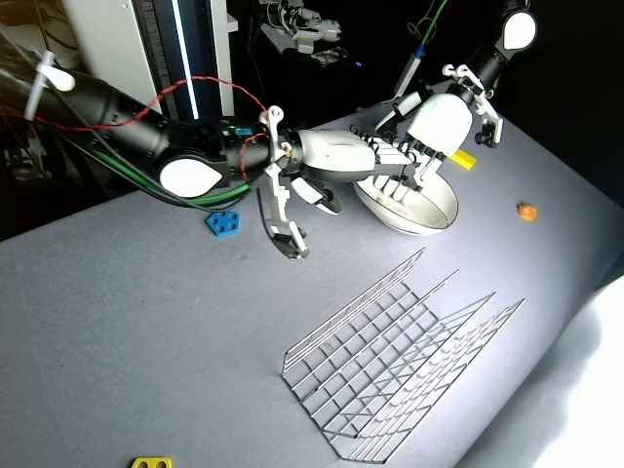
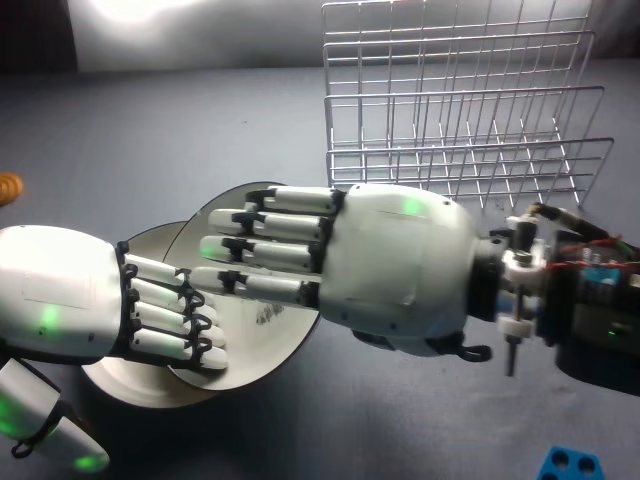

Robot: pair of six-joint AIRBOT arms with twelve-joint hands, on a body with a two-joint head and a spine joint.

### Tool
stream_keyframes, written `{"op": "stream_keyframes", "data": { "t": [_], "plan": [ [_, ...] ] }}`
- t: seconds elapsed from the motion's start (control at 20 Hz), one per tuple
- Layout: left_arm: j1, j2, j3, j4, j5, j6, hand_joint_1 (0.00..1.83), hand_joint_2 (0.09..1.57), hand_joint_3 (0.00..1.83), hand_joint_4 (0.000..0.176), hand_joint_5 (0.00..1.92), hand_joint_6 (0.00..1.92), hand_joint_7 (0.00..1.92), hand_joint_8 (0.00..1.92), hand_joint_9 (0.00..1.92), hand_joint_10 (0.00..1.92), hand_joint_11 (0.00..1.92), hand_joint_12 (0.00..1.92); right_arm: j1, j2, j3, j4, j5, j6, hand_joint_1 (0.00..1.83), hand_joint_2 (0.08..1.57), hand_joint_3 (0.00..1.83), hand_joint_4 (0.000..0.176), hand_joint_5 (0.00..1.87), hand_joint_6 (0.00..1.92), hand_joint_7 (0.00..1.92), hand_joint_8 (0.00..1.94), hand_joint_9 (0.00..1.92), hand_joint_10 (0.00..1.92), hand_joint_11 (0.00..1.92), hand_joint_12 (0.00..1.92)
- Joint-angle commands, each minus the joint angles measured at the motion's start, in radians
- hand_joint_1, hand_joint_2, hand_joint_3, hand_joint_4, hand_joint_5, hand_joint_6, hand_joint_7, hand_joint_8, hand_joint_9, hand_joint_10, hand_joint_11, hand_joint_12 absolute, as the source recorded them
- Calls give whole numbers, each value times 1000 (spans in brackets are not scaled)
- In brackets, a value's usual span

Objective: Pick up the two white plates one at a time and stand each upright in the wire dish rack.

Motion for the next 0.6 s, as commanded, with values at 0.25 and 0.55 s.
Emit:
{"op": "stream_keyframes", "data": {
  "t": [0.25, 0.55],
  "plan": [
    [2, -18, -10, -9, -45, -6, 0, 1186, 0, 0, 215, 4, 190, 4, 152, 5, 0, 313, 19, -50, 72, 56, 104, -13, 1194, 1021, 16, 0, 39, 8, 44, 7, 78, 25, 0, 937],
    [6, -19, -8, -9, -45, -6, 0, 1183, 0, 0, 216, 4, 181, 4, 140, 4, 0, 306, 27, -98, 132, 59, 115, -13, 1207, 1049, 9, 0, 240, 37, 250, 26, 224, 66, 0, 1066]
  ]
}}
